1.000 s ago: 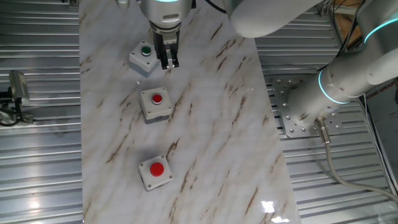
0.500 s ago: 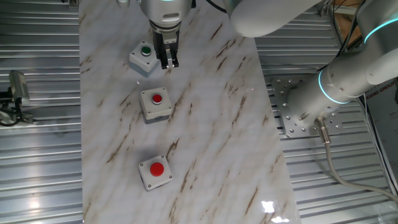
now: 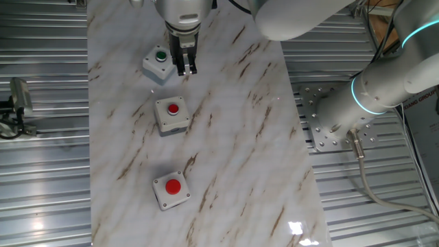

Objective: Press three buttons from left to right in sequence

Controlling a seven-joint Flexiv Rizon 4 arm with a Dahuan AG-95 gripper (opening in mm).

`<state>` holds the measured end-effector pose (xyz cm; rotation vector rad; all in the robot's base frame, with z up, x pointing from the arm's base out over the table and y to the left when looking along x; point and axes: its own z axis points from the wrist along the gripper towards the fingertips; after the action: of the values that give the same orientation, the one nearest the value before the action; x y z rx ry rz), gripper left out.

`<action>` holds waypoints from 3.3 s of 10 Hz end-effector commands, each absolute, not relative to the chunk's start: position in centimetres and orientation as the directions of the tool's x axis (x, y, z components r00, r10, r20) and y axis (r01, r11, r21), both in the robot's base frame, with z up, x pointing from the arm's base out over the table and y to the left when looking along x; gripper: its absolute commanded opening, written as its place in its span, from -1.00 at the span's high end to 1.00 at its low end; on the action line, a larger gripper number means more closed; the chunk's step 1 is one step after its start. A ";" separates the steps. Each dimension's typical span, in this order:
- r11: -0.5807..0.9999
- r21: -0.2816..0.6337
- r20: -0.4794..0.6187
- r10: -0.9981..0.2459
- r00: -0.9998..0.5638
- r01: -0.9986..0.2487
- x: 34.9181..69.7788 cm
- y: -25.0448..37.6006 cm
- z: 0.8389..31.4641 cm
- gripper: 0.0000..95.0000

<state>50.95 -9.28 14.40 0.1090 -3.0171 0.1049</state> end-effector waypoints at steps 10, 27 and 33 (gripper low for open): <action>0.993 -0.073 0.120 -0.081 -0.989 -0.090 50.9 -9.5 14.2 1.00; 0.970 0.021 0.104 -0.244 -0.964 -0.243 52.8 -17.7 13.1 1.00; 0.972 0.027 0.088 -0.236 -0.968 -0.235 53.3 -17.8 12.2 1.00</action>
<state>53.39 -17.84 12.05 0.3590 -3.0251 -0.0298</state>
